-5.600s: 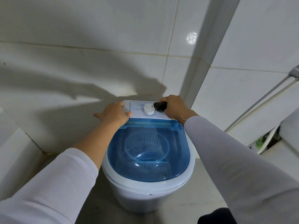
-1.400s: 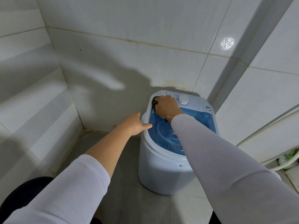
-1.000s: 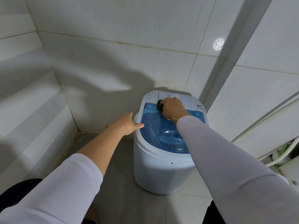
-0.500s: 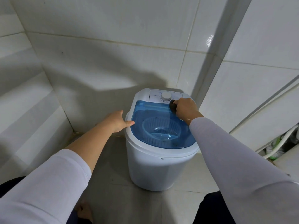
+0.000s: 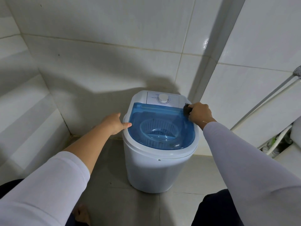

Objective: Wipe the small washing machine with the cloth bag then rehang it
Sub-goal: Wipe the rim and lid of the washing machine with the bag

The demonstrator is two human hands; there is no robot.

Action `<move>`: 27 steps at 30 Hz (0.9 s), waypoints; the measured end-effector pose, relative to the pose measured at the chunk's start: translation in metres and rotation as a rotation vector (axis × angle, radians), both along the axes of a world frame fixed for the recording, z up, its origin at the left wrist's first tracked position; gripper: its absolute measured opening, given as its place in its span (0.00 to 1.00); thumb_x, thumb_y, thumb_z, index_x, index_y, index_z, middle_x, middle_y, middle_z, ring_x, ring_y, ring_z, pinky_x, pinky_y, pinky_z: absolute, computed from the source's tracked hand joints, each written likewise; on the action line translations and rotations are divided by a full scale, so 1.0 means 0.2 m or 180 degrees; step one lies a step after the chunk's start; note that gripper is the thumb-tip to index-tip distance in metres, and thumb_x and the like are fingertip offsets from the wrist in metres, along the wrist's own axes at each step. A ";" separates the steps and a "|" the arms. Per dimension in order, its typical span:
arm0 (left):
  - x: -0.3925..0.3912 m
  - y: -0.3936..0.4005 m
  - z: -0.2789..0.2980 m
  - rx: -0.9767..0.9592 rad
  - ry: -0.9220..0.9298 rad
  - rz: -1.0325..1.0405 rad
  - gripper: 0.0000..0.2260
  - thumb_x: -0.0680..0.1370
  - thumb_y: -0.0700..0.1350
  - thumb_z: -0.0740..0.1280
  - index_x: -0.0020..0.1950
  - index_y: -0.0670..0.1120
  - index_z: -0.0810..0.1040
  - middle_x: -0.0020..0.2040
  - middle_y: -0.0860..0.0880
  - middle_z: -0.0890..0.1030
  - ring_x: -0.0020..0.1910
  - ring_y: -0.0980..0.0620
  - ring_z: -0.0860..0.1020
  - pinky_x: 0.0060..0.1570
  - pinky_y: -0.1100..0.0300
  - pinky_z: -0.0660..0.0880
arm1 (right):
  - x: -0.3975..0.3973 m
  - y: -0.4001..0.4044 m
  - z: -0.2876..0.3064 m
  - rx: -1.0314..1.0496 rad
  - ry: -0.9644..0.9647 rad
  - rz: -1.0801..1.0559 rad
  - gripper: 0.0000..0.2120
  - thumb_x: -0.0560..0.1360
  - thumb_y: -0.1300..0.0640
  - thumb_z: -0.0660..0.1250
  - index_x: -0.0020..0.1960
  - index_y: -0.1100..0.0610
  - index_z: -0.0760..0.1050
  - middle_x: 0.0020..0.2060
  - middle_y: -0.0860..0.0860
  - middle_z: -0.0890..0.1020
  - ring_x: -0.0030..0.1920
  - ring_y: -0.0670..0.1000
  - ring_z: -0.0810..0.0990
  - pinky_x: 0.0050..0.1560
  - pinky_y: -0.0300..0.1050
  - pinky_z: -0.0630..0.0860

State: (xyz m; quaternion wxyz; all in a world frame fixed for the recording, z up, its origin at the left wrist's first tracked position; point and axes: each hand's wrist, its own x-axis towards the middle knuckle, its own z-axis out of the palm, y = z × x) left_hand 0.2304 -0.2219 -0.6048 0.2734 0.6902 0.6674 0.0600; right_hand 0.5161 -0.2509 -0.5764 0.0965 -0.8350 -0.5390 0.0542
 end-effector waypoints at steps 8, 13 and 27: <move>-0.01 -0.05 0.02 -0.0046 -0.0279 0.0197 0.36 0.76 0.59 0.65 0.77 0.46 0.55 0.77 0.45 0.60 0.75 0.41 0.61 0.73 0.46 0.61 | -0.30 -0.03 0.21 0.0275 0.0380 0.0657 0.21 0.73 0.67 0.63 0.64 0.55 0.74 0.59 0.60 0.79 0.58 0.61 0.78 0.56 0.48 0.76; 0.00 -0.11 0.05 -0.0281 -0.0586 0.0060 0.36 0.75 0.57 0.67 0.77 0.44 0.57 0.76 0.45 0.62 0.74 0.43 0.64 0.69 0.52 0.64 | -0.67 0.09 0.22 -0.0012 -0.0262 0.1452 0.22 0.76 0.64 0.59 0.69 0.51 0.71 0.66 0.56 0.75 0.64 0.58 0.74 0.61 0.49 0.73; -0.03 -0.15 0.06 -0.0279 -0.0943 -0.0038 0.33 0.76 0.53 0.67 0.76 0.44 0.59 0.75 0.44 0.65 0.72 0.42 0.67 0.68 0.50 0.66 | -0.88 0.26 -0.10 -0.0195 -0.0795 0.1174 0.18 0.77 0.55 0.60 0.66 0.56 0.71 0.62 0.58 0.74 0.63 0.60 0.70 0.57 0.49 0.72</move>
